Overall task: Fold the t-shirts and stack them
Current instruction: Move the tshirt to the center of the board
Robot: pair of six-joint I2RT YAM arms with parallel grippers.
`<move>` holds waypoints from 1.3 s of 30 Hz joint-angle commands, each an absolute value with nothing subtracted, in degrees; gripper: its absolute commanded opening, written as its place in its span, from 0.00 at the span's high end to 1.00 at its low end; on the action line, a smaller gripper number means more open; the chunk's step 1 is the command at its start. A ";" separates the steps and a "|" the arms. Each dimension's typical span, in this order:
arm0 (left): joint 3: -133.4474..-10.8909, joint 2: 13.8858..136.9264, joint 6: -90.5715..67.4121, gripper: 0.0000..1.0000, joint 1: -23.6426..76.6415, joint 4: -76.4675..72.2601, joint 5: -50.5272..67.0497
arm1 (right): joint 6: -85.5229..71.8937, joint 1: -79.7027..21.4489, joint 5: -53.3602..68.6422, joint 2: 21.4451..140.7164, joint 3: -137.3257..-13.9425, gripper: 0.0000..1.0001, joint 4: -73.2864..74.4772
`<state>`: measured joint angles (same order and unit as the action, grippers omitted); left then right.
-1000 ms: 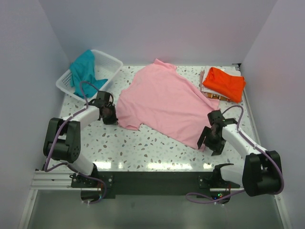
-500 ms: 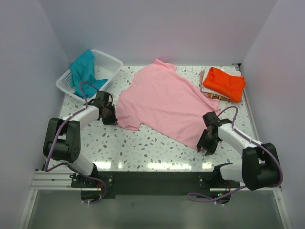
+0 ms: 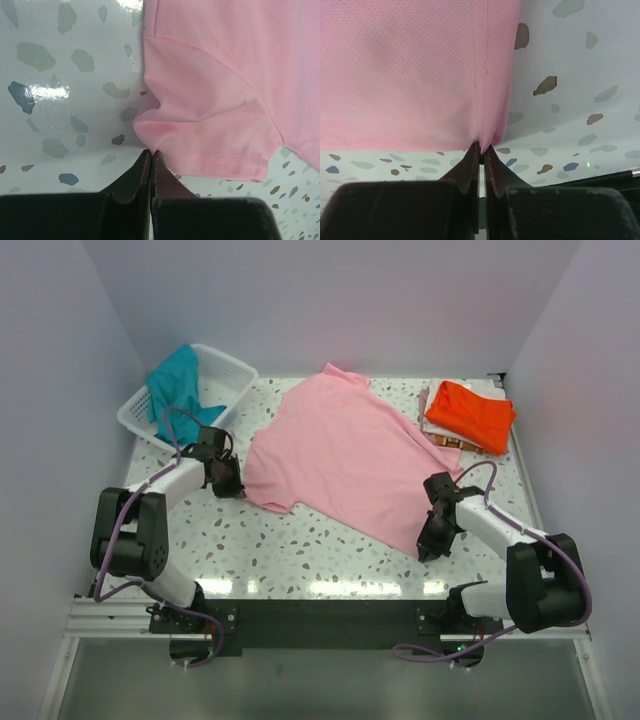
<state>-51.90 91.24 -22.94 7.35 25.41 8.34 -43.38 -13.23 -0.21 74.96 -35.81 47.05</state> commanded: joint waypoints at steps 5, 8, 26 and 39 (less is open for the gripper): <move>-55.37 86.75 -22.67 1.00 6.24 27.77 8.70 | -39.91 -13.89 -0.17 76.55 -40.59 1.00 50.35; -55.81 84.82 -22.76 1.00 6.15 29.35 8.44 | -38.06 -14.06 0.96 76.73 -42.36 1.00 53.34; -52.65 65.93 -29.09 1.00 6.06 42.10 2.37 | -31.82 -16.44 6.94 71.81 -41.84 1.00 65.83; -57.47 71.18 -29.36 1.00 6.33 35.34 6.68 | -31.90 -16.52 2.38 73.03 -48.86 1.00 66.27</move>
<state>-53.69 69.14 -29.17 6.70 39.83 5.06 -32.32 -16.38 4.58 72.20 -45.47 65.12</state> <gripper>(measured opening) 0.020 0.034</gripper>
